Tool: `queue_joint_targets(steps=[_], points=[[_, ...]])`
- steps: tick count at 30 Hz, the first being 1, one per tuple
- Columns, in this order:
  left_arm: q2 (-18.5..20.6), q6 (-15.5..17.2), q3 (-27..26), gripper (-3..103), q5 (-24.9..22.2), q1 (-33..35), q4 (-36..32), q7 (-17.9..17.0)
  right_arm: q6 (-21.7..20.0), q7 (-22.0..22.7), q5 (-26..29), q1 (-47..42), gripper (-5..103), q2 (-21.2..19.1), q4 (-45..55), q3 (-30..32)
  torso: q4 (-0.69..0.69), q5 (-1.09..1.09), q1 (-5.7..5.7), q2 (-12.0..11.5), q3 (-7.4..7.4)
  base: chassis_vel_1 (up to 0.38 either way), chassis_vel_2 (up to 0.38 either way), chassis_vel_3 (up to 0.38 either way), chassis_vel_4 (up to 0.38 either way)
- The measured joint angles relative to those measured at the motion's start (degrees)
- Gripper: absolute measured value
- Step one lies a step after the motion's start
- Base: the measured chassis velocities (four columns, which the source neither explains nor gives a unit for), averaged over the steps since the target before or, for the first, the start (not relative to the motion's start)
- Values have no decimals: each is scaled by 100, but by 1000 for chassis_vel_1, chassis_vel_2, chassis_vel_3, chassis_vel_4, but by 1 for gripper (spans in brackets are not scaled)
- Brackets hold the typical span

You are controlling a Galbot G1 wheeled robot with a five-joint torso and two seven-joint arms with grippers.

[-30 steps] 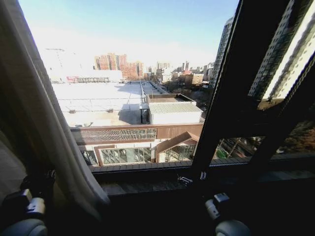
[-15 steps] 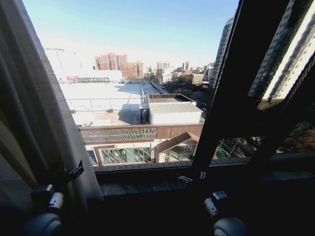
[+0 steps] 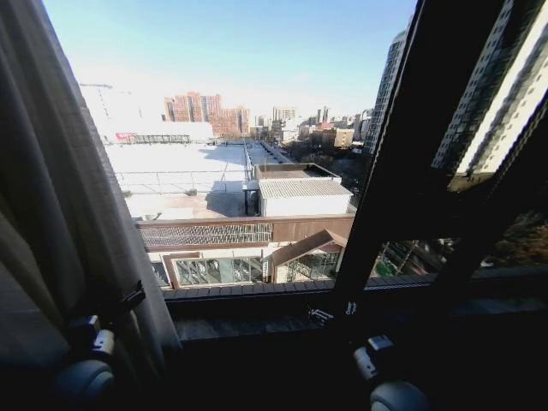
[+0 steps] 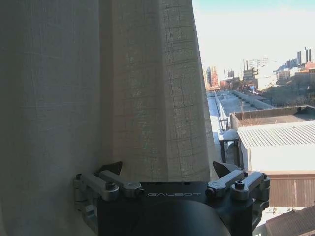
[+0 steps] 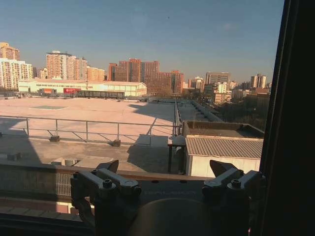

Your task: Open the curtains by pulling them apart, changing their state from closed to fully open.

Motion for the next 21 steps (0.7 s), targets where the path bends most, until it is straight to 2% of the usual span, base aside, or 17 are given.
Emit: queue_joint_targets(steps=[1,3,5,8,11,12,14,17,20,21], points=[[95,-63,24,103,-12,-80,134,77,0,11,-1,-13,100,-7,3,4,0,0,0,0,0,0,0,0,0],[183,-133,50,100,-39,-171,259,160,0,20,-2,-30,100,-14,3,14,0,-1,1,0,0,0,0,0,0],[296,-209,85,90,-136,-304,395,244,0,33,-4,-39,100,-24,0,41,-1,-1,0,0,0,0,0,0,0],[355,-232,117,85,-228,-377,439,274,1,40,-4,-37,100,-30,-5,61,-1,-1,0,0,0,0,0,0,0],[377,-247,150,69,-275,-395,442,346,2,45,-4,-32,100,-3,-18,61,0,0,0,0,0,0,0,0,0],[377,-247,150,69,-275,-395,442,346,2,45,-4,-32,100,-3,-18,61,0,0,0,0,0,0,0,0,0],[360,-265,159,58,-276,-383,443,377,5,45,-10,-33,100,23,-34,45,0,0,1,0,0,0,0,0,0],[350,-279,160,53,-276,-378,458,398,8,45,-17,-22,100,33,-56,35,0,-1,0,0,0,0,0,0,0],[367,-293,158,35,-283,-390,482,413,9,45,-19,5,100,21,-65,37,0,0,0,0,0,0,0,0,0],[380,-296,156,35,-292,-399,488,416,9,45,-19,9,100,12,-66,44,0,0,0,0,0,0,0,0,0]])
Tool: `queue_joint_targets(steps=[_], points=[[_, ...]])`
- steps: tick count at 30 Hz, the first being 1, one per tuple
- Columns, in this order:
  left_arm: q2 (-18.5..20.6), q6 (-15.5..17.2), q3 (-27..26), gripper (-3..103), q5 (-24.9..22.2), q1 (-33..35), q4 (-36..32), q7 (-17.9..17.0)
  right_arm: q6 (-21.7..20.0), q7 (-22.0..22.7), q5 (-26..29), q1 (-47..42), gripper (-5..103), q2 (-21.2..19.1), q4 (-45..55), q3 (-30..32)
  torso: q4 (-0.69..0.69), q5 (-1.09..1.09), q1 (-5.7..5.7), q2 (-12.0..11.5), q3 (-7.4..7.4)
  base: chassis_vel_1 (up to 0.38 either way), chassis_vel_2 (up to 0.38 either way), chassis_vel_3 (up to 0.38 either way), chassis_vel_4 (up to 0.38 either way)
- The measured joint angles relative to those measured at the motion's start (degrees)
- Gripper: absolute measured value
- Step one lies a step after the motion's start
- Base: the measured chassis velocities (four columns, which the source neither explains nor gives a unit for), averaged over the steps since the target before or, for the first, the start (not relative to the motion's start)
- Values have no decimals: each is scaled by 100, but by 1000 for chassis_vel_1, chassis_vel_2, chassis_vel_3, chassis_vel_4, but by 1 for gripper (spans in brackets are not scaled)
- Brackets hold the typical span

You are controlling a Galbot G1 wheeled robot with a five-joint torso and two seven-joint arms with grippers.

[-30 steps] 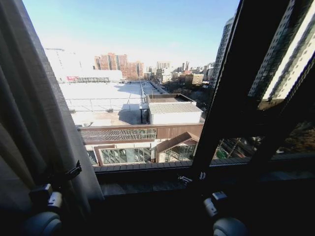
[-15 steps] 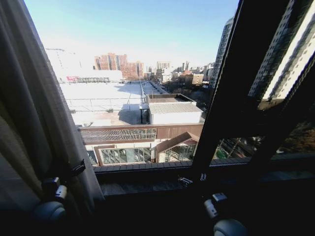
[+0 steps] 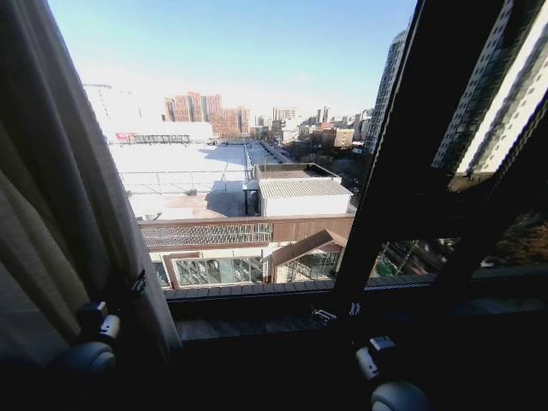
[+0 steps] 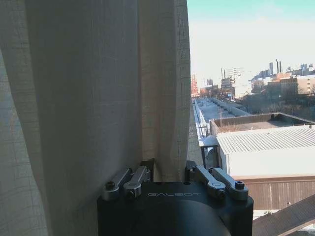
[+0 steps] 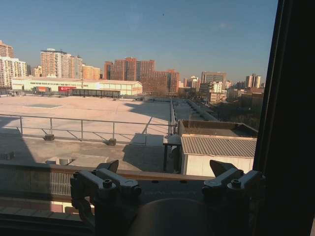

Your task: Open the curtains by pulling them apart, changing their state from closed to fully open.

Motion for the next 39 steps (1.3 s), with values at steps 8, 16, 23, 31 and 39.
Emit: queue_joint_targets(steps=[8,16,23,31,39], points=[[53,-5,3,8,-60,-38,7,2,0,1,2,-11,100,-10,14,40,-1,0,0,0,0,0,0,0,0],[-2,173,-62,0,-243,-94,-99,-665,0,2,2,-20,100,11,41,42,-1,0,0,0,0,0,0,0,0],[-117,895,-800,0,-601,-297,275,-2695,0,0,0,-25,100,16,74,20,-1,0,0,0,0,0,0,0,0],[252,1033,-2370,0,-631,-217,1418,-3139,1,-27,-3,-8,100,58,74,-92,1,-1,0,0,-1,0,0,0,0],[589,922,-2871,0,-646,-307,2117,-3541,1,-37,4,-5,100,31,94,-93,0,-3,0,0,0,0,0,0,0]])
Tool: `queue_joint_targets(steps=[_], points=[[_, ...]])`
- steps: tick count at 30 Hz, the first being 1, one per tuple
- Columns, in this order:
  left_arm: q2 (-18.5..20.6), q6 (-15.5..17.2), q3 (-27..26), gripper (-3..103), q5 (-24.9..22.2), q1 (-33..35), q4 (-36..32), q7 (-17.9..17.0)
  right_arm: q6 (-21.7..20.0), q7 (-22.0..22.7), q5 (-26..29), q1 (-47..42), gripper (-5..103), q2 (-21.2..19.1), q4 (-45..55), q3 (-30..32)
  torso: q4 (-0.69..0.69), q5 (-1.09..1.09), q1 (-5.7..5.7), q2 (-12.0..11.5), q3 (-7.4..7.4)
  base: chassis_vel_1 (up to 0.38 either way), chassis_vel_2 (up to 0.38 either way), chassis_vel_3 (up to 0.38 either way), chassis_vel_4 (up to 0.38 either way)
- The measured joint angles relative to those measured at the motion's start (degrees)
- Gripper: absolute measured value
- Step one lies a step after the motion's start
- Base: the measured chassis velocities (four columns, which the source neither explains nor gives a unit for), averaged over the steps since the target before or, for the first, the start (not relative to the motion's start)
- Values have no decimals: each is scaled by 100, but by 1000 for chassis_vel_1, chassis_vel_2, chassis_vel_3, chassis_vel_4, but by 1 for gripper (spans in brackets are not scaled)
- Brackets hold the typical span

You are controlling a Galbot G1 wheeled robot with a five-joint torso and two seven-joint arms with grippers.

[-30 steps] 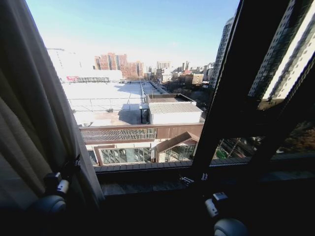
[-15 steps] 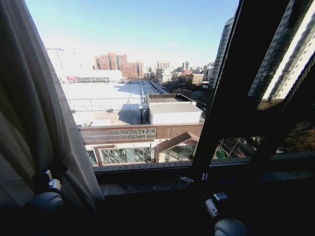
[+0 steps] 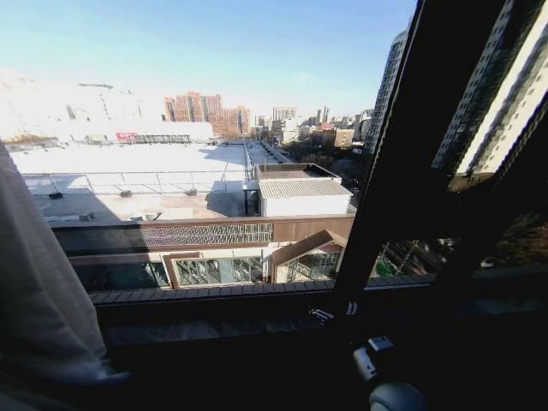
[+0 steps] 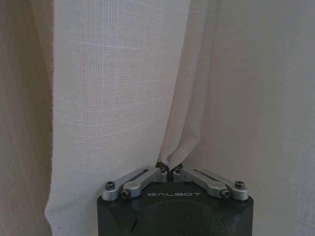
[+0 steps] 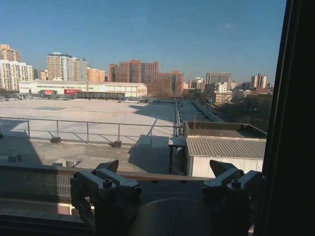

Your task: Open the curtains by pulling them apart, changing their state from closed to fully open.

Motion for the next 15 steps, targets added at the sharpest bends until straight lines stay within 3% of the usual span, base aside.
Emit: queue_joint_targets(steps=[8,12,15], points=[[166,4,-92,0,-54,-274,438,-499,0,-2,26,29,100,-65,-12,11,-1,1,0,0,0,0,0,0,0],[162,156,-48,-3,-74,-248,327,-508,0,-10,27,72,100,-64,-39,-44,0,1,0,0,0,0,0,0,0],[110,233,32,7,-110,-227,163,-508,0,-14,29,93,100,-63,-46,-69,-1,3,0,0,0,0,0,0,0]])
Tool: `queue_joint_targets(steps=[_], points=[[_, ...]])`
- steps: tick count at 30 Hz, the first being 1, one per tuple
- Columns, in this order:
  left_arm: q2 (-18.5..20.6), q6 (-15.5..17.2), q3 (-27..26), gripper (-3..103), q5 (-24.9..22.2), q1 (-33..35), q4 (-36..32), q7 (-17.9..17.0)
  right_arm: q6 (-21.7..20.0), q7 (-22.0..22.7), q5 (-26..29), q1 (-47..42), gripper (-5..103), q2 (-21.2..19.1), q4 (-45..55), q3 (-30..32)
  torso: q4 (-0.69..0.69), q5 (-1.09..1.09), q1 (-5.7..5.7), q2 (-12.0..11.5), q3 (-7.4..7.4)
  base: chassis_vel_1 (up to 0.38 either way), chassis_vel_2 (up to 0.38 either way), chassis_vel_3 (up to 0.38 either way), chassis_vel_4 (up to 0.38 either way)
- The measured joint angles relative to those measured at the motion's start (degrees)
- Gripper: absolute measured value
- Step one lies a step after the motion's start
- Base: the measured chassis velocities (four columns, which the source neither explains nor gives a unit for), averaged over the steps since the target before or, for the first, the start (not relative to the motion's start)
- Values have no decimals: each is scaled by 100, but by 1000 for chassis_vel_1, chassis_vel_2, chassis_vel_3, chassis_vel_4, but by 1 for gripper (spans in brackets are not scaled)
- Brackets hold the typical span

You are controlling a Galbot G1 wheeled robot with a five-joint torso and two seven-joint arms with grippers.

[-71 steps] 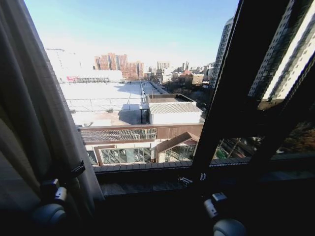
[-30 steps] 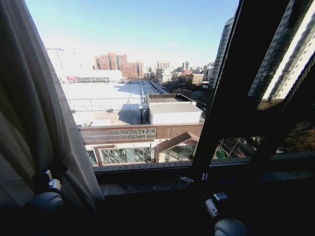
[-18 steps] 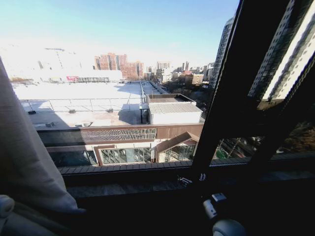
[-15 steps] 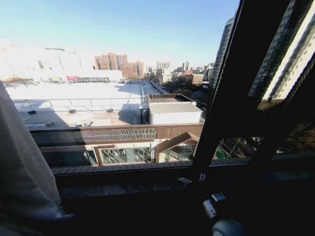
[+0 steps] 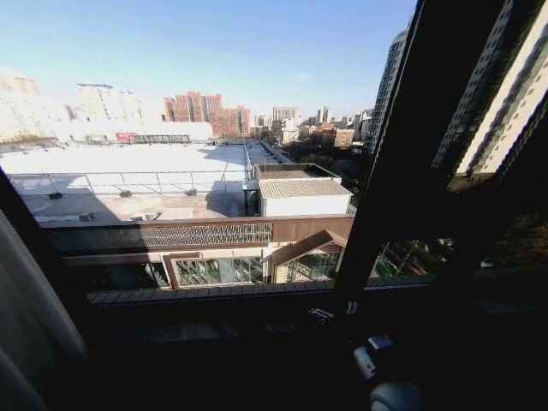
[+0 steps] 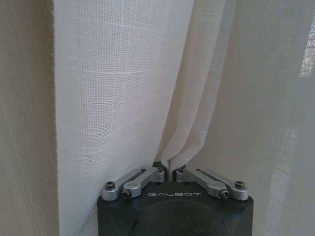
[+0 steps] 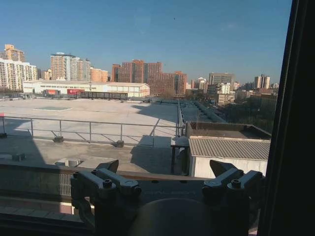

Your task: Open the curtains by pulling them apart, changing their state from closed to fully open.

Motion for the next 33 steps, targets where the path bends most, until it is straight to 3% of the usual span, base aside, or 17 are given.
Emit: queue_joint_targets(steps=[3,4,7,8,9,10,11,12,13,14,17,18,19,23,24,29,33], points=[[-136,79,75,22,-16,200,-393,305,0,1,7,-14,100,-44,6,30,0,0,0,0,0,0,0,0,0],[-136,79,75,22,-16,200,-393,305,0,1,7,-14,100,-44,6,30,0,0,0,0,0,0,0,0,0],[-369,214,157,33,-15,542,-1109,979,0,13,18,-25,100,-78,32,52,0,1,0,0,0,0,0,0,0],[-543,283,231,39,24,729,-1548,1450,-6,19,19,-48,100,-76,66,62,1,0,0,0,0,0,0,0,0],[-543,283,231,39,24,729,-1548,1450,-6,19,19,-48,100,-76,66,62,1,0,0,0,0,0,0,0,0],[-647,291,258,44,54,845,-1794,1772,-8,29,19,-85,100,-59,102,86,0,1,0,0,0,0,0,0,0],[-827,289,277,49,131,1049,-2211,2397,-13,42,18,-149,100,-30,160,118,-1,2,0,0,0,0,0,0,0],[-892,273,279,49,177,1123,-2351,2611,-15,49,18,-166,100,-23,179,127,-2,2,0,-1,0,0,0,0,0],[-1163,142,263,55,428,1493,-2944,3414,-20,89,19,-206,100,-21,250,161,-3,1,0,0,0,0,0,0,0],[-1304,82,258,61,567,1732,-3285,3786,-23,110,33,-218,100,-37,293,192,0,2,0,0,0,0,0,0,0],[-1509,-29,284,66,657,2100,-3794,4173,-42,149,136,-219,100,-93,377,261,4,4,0,0,-1,0,0,0,0],[-1622,-102,325,77,671,2298,-4095,4351,-65,186,236,-218,100,-145,447,318,3,3,-1,0,-1,0,0,0,0],[-1678,-165,349,77,673,2402,-4271,4467,-79,212,300,-223,100,-185,500,355,1,4,-2,0,-1,0,0,0,0],[-1762,-390,440,88,611,2562,-4540,4666,-124,272,423,-249,100,-264,640,412,0,3,-1,0,0,0,0,0,0],[-1794,-545,514,98,573,2618,-4584,4749,-189,330,483,-252,100,-281,722,434,0,1,-1,0,0,0,0,0,0],[-1932,-1062,722,99,568,2728,-4588,4834,-373,474,600,-251,100,-282,895,468,0,1,-1,0,0,0,0,0,0],[-2195,-1744,768,100,519,2838,-4528,5238,-641,585,760,-284,100,-376,1077,609,0,1,-1,0,0,0,0,0,0]])
